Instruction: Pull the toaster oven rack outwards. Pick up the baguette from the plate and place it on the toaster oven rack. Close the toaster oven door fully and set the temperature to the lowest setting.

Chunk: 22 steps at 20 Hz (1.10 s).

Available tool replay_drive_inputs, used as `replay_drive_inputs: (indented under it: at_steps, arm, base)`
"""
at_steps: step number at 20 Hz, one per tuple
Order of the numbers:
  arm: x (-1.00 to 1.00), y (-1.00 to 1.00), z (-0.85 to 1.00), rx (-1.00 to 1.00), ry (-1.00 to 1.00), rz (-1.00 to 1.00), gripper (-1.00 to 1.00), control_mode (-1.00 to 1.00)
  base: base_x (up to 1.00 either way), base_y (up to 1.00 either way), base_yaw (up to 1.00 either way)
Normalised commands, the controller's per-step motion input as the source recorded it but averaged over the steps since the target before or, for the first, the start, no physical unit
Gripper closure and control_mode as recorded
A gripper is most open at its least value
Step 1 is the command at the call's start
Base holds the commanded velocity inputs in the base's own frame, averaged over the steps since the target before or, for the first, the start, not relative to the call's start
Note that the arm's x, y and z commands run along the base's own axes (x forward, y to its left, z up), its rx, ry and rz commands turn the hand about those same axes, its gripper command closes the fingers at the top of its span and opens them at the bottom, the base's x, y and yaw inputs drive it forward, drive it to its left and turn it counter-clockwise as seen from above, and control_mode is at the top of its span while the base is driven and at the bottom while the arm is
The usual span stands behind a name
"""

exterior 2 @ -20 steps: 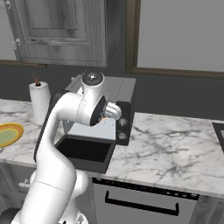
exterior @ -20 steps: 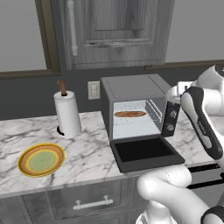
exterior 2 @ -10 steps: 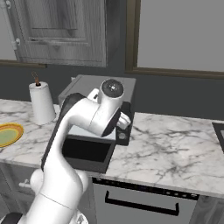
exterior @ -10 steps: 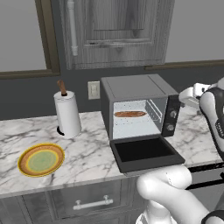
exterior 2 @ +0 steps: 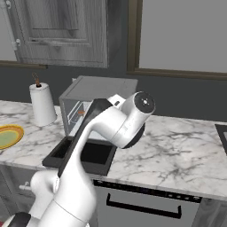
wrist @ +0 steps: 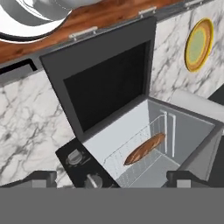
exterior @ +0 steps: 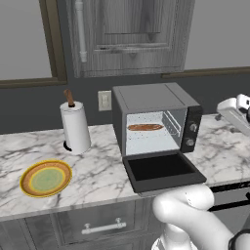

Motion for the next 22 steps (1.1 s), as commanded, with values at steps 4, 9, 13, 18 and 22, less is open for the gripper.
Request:
replay_drive_inputs:
  at_steps: [4,9,13,18,22]
  arm:
    - [-0.06,-0.16,-0.07,0.07,0.19,-0.06,-1.00,-1.00]
    - [-0.14,-0.16,-0.22,0.05,0.23,-0.10,-1.00,-1.00]
    - [-0.16,-0.23,-0.45,0.14,0.10,-0.08,-1.00,-1.00]
    - [-0.17,-0.13,-0.37,0.16,0.09,-0.11,-1.00,-1.00]
    - [-0.14,-0.01,-0.25,0.10,0.17,-0.13,-1.00,-1.00]
  base:
    - [0.00,0.00,0.00]
    - [0.00,0.00,0.00]
    - [0.00,0.00,0.00]
    - [0.00,0.00,0.00]
    - [0.00,0.00,0.00]
